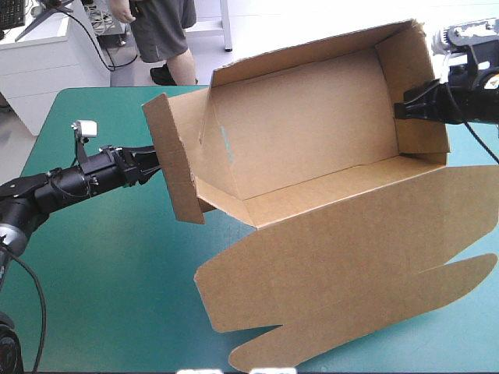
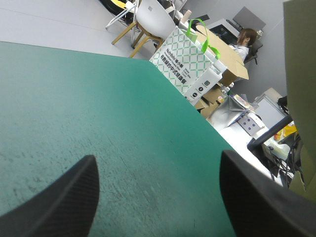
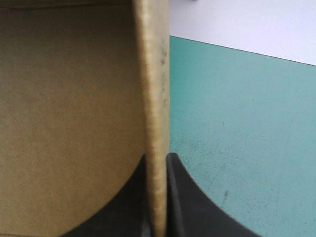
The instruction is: Fold the box
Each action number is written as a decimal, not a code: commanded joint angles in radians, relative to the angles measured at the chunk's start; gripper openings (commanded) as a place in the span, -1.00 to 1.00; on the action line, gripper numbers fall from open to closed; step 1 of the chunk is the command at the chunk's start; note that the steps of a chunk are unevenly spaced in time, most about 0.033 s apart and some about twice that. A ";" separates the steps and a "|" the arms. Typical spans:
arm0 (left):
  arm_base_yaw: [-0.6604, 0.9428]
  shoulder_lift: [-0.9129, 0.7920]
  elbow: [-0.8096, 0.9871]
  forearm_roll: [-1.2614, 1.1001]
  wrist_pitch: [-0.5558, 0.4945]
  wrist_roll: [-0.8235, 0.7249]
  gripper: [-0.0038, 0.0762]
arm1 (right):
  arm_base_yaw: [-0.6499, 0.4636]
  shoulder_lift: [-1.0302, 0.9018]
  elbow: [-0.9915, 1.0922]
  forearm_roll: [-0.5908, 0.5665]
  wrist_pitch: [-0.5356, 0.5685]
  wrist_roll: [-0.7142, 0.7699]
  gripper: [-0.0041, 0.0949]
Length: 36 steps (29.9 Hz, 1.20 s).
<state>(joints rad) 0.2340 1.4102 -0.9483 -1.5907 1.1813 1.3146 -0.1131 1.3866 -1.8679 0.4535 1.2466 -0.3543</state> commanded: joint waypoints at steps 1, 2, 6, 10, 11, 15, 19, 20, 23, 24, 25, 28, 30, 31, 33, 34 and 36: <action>-0.012 -0.032 -0.045 -0.076 0.121 -0.005 0.33 | 0.046 -0.001 -0.024 -0.007 -0.030 0.052 -0.94; -0.012 -0.032 -0.049 -0.073 0.121 -0.005 0.33 | 0.061 0.006 -0.024 -0.028 -0.049 0.068 -0.94; -0.012 -0.032 -0.050 -0.075 0.121 -0.007 0.33 | 0.121 0.034 -0.024 -0.081 -0.090 0.102 -0.94; -0.012 -0.032 -0.050 -0.077 0.121 -0.010 0.33 | 0.183 0.062 -0.024 -0.167 -0.145 0.164 -0.94; -0.012 -0.032 -0.050 -0.077 0.121 -0.010 0.33 | 0.196 0.066 -0.024 -0.196 -0.160 0.180 -0.94; -0.012 -0.032 -0.050 -0.081 0.121 -0.010 0.33 | 0.253 0.083 -0.024 -0.291 -0.225 0.240 -0.94; -0.012 -0.032 -0.050 -0.083 0.121 -0.010 0.33 | 0.292 0.094 -0.024 -0.337 -0.264 0.278 -0.94; -0.013 -0.032 -0.050 -0.083 0.121 -0.010 0.33 | 0.296 0.097 -0.024 -0.339 -0.266 0.278 -0.94; -0.013 -0.032 -0.050 -0.085 0.121 -0.010 0.34 | 0.312 0.103 -0.024 -0.357 -0.288 0.296 -0.94; -0.013 -0.032 -0.050 -0.090 0.121 -0.010 0.34 | 0.319 0.103 -0.024 -0.381 -0.297 0.310 -0.94; -0.013 -0.032 -0.050 -0.100 0.121 -0.010 0.34 | 0.328 0.104 -0.024 -0.400 -0.301 0.317 -0.94; -0.023 -0.032 -0.052 -0.137 0.121 -0.010 0.34 | 0.357 0.105 -0.024 -0.475 -0.310 0.360 -0.94; -0.036 -0.032 -0.066 -0.142 0.121 -0.006 0.35 | 0.377 0.107 -0.024 -0.523 -0.315 0.391 -0.94; -0.045 -0.032 -0.073 -0.139 0.121 -0.006 0.35 | 0.386 0.109 -0.024 -0.547 -0.320 0.402 -0.94; -0.067 -0.032 -0.091 -0.126 0.121 -0.006 0.35 | 0.400 0.113 -0.024 -0.562 -0.325 0.407 -0.94; -0.078 -0.032 -0.100 -0.126 0.121 -0.006 0.35 | 0.407 0.115 -0.024 -0.562 -0.326 0.409 -0.94; -0.097 -0.032 -0.114 -0.126 0.121 -0.006 0.35 | 0.418 0.121 -0.024 -0.562 -0.334 0.417 -0.94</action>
<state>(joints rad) 0.1648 1.4102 -1.0139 -1.6396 1.1798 1.3106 0.2901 1.5347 -1.8650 -0.0985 1.0009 0.0370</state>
